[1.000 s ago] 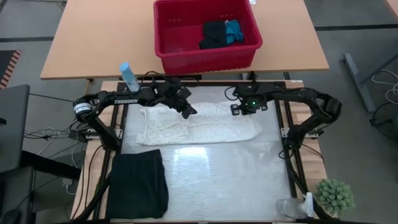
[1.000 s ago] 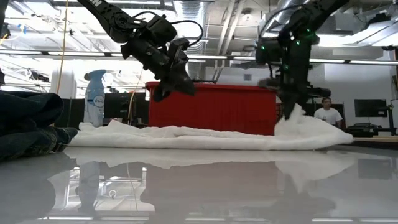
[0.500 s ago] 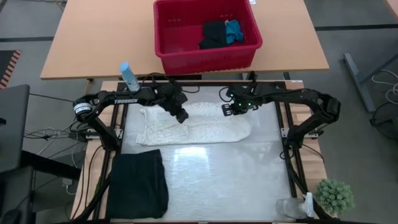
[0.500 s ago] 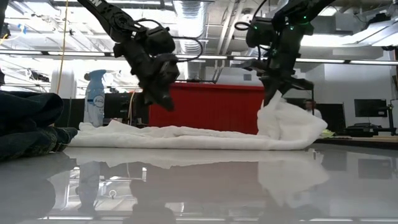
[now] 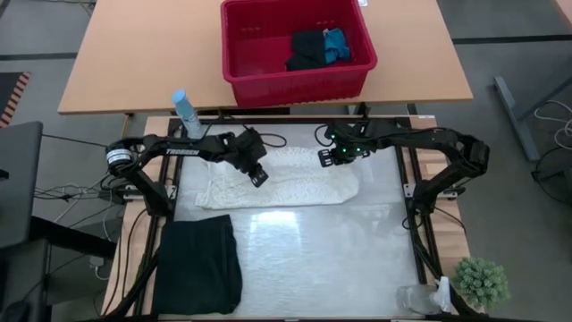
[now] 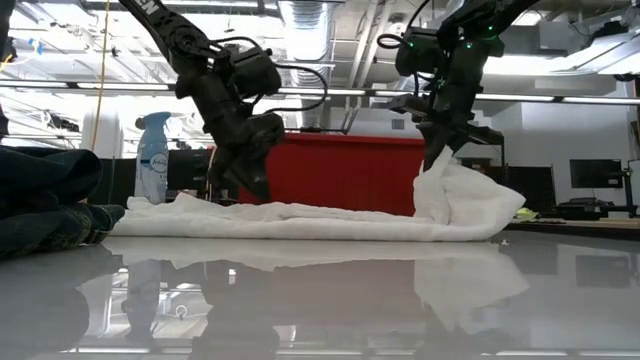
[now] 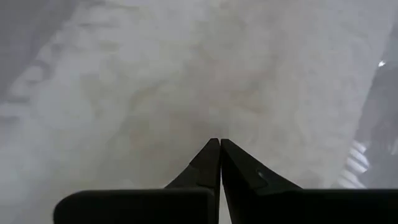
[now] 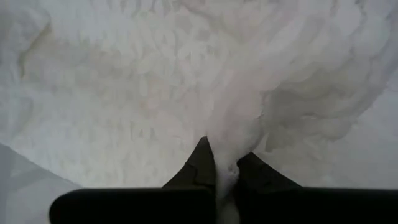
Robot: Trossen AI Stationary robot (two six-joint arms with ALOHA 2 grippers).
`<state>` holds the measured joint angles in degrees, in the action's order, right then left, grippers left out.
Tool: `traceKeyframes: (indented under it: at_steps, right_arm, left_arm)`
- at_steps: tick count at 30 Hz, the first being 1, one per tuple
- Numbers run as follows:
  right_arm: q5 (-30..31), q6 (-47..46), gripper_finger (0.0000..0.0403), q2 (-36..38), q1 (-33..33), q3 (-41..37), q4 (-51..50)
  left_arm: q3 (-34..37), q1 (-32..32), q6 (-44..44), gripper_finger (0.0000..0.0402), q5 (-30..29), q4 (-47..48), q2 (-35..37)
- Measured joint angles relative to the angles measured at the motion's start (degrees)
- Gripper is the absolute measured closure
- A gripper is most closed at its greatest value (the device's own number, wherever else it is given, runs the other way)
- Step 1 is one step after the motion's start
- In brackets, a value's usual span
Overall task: Fold Laundry from Bin
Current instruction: Fold the white dress from the red bin
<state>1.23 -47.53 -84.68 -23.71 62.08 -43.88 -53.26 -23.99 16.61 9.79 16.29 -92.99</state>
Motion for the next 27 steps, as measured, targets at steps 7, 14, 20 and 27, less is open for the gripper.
traceKeyframes:
  at_steps: [7, 14, 20, 27]
  right_arm:
    - [0.0, 0.0, 0.0362, 0.0, 0.0, 0.0, 0.0]
    - [-0.5, 0.0, 0.0362, 0.0, 0.5, 0.0, 0.0]
    - [-1.7, 0.0, 0.0362, 0.0, 1.2, 0.0, 1.1]
    - [-4.6, -0.6, 0.0362, 0.0, 1.7, 0.1, 9.6]
  left_arm:
    - [0.4, 1.9, 3.5, 0.0401, 0.7, -4.9, -6.0]
    - [0.3, 2.9, 6.5, 0.0401, 2.0, -12.0, -9.3]
    - [0.4, 3.9, 7.2, 0.0402, 1.5, -15.9, -9.4]
    - [0.4, 5.0, 7.2, 0.0402, 0.4, -16.9, -9.4]
